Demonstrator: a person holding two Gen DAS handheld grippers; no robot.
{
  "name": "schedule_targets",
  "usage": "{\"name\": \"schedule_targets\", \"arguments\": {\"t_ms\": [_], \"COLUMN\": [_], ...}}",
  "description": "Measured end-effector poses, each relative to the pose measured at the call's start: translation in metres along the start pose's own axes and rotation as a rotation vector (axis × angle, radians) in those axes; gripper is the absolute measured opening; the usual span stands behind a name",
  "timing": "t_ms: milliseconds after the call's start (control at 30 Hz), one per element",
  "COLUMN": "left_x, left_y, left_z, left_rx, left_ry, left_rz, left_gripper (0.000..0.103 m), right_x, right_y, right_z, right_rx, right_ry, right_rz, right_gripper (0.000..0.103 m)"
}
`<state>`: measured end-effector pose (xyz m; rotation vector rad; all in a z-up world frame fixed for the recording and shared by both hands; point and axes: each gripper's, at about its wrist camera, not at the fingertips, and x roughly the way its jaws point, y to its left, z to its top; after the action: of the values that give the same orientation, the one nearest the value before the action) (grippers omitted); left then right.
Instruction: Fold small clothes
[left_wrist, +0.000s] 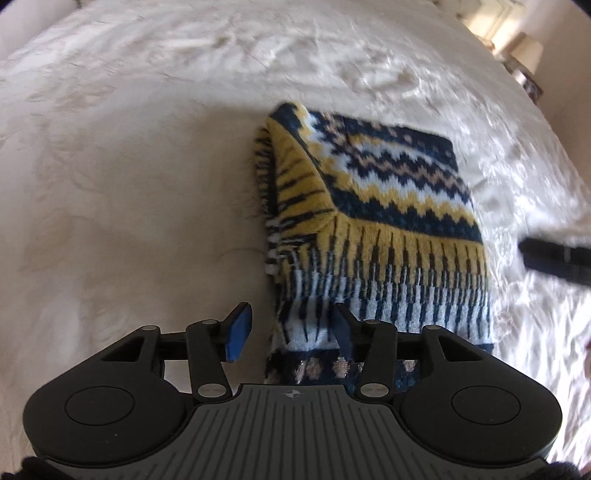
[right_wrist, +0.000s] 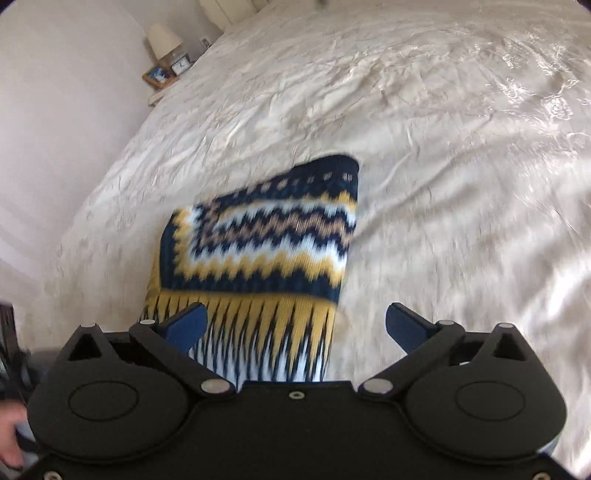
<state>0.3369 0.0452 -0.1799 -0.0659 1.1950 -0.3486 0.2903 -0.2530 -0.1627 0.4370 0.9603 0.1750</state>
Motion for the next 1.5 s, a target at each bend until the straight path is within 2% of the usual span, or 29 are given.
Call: {"name": "schedule_targets", "arguments": {"t_ms": [200, 333, 467, 533, 667, 900, 1033, 1133, 1167, 1200, 1233, 1333, 1367, 1400, 1433, 1467, 1500], "left_x": [0.037, 0.050, 0.055, 0.056, 0.056, 0.051, 0.049, 0.047, 0.052, 0.053, 0.053, 0.053, 0.052, 0.051, 0.047, 0.045, 0.041], "left_y": [0.010, 0.009, 0.003, -0.002, -0.007, -0.005, -0.004, -0.002, -0.001, -0.002, -0.002, -0.001, -0.002, -0.002, -0.003, -0.002, -0.004], "left_z": [0.009, 0.011, 0.009, 0.008, 0.005, -0.003, -0.007, -0.011, -0.006, -0.004, -0.004, -0.003, -0.002, -0.001, -0.001, -0.002, -0.003], "left_rx": [-0.054, -0.048, -0.018, -0.003, 0.025, -0.018, -0.013, -0.004, 0.005, 0.015, 0.015, 0.018, 0.020, 0.011, -0.008, -0.038, -0.047], "left_ry": [0.097, 0.112, 0.107, 0.097, 0.067, 0.046, 0.042, 0.039, 0.042, 0.047, 0.052, 0.074, 0.087, 0.095, 0.091, 0.085, 0.068], "left_rz": [-0.075, -0.118, -0.137, -0.128, -0.115, -0.132, -0.136, -0.152, -0.155, -0.156, -0.158, -0.178, -0.198, -0.247, -0.297, -0.301, -0.289], "left_gripper": [0.069, 0.086, 0.102, 0.102, 0.102, 0.102, 0.102, 0.102, 0.102, 0.102, 0.102, 0.102, 0.097, 0.085, 0.045, 0.032, 0.028], "right_x": [0.054, 0.091, 0.114, 0.123, 0.134, 0.134, 0.134, 0.134, 0.132, 0.130, 0.128, 0.121, 0.119, 0.117, 0.114, 0.111, 0.107], "right_y": [-0.023, -0.034, -0.031, -0.026, -0.022, -0.039, -0.034, -0.025, -0.023, -0.021, -0.020, -0.021, -0.021, -0.020, -0.018, -0.015, -0.011], "right_z": [0.035, 0.043, 0.045, 0.048, 0.053, 0.057, 0.060, 0.062, 0.061, 0.061, 0.061, 0.061, 0.061, 0.062, 0.062, 0.062, 0.062], "right_rx": [0.108, 0.172, 0.169, 0.155, 0.137, 0.194, 0.196, 0.145, 0.126, 0.108, 0.097, 0.101, 0.100, 0.097, 0.083, 0.066, 0.052], "right_ry": [0.086, 0.145, 0.156, 0.158, 0.159, 0.174, 0.205, 0.231, 0.230, 0.226, 0.223, 0.205, 0.196, 0.192, 0.187, 0.179, 0.170], "right_rz": [0.083, 0.107, 0.169, 0.201, 0.211, 0.291, 0.259, 0.237, 0.236, 0.230, 0.220, 0.204, 0.210, 0.215, 0.210, 0.202, 0.193], "right_gripper": [0.102, 0.102, 0.103, 0.103, 0.103, 0.103, 0.103, 0.103, 0.102, 0.095, 0.082, 0.056, 0.050, 0.047, 0.046, 0.045, 0.043]}}
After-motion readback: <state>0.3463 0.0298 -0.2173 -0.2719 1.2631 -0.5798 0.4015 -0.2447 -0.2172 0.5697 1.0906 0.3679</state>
